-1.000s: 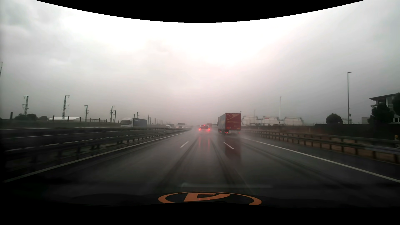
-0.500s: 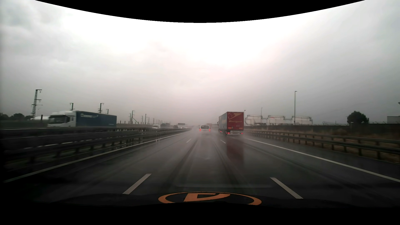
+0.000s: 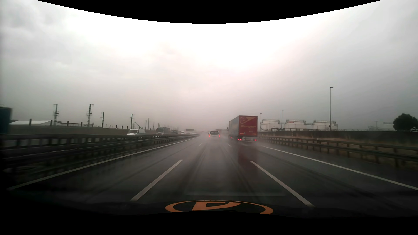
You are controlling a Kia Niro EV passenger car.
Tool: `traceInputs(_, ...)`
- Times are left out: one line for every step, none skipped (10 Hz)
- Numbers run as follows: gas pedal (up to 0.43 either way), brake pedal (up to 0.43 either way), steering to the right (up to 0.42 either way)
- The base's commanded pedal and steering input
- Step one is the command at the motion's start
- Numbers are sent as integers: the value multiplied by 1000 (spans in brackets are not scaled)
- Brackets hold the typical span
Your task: Follow the waypoints while adhering to traffic rules and regulations
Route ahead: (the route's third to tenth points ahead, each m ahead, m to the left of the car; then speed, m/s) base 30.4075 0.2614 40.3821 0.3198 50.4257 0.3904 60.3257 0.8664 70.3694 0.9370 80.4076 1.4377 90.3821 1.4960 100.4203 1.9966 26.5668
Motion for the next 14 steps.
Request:
traceInputs(0,0,-2)
traceInputs(0,0,-2)
traceInputs(0,0,-3)
traceInputs(0,0,-3)
traceInputs(0,0,-3)
traceInputs(0,0,-3)
traceInputs(0,0,-3)
traceInputs(0,0,-3)
traceInputs(0,0,-3)
traceInputs(39,0,-2)
traceInputs(47,0,-1)
traceInputs(59,0,-1)
traceInputs(67,0,-1)
traceInputs(79,0,-1)
